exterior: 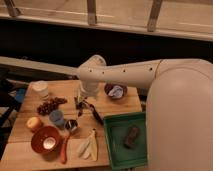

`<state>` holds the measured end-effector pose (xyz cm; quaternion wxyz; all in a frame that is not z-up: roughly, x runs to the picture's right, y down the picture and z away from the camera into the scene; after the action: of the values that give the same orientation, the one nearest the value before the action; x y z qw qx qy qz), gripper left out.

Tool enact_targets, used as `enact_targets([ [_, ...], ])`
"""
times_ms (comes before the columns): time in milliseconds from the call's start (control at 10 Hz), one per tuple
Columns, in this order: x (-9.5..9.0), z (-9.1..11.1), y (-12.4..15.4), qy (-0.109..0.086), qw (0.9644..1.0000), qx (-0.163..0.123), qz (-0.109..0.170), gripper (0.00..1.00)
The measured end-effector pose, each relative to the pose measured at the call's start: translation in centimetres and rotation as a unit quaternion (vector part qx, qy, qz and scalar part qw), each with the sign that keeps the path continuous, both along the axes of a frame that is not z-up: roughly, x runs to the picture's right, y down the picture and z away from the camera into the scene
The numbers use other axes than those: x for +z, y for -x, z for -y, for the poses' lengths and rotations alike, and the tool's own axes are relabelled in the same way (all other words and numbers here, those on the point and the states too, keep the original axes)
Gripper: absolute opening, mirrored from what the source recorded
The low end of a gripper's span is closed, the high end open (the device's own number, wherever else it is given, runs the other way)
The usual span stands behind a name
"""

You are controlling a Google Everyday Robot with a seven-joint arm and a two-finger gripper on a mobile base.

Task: Place brush in tray

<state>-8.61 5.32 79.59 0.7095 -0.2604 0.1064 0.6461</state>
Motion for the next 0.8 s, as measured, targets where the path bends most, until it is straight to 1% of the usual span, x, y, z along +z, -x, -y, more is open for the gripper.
enact_targets([
  [200, 2.3, -1.0, -0.1, 0.008, 0.9999, 0.001, 0.011, 0.65],
  [400, 3.6, -0.9, 0.4, 0.026, 0.9994, 0.011, 0.022, 0.65],
  [500, 3.7, -1.0, 0.7, 0.029, 0.9992, 0.012, 0.025, 0.65],
  [800, 3.8, -0.9, 0.4, 0.029, 0.9992, 0.013, 0.023, 0.65],
])
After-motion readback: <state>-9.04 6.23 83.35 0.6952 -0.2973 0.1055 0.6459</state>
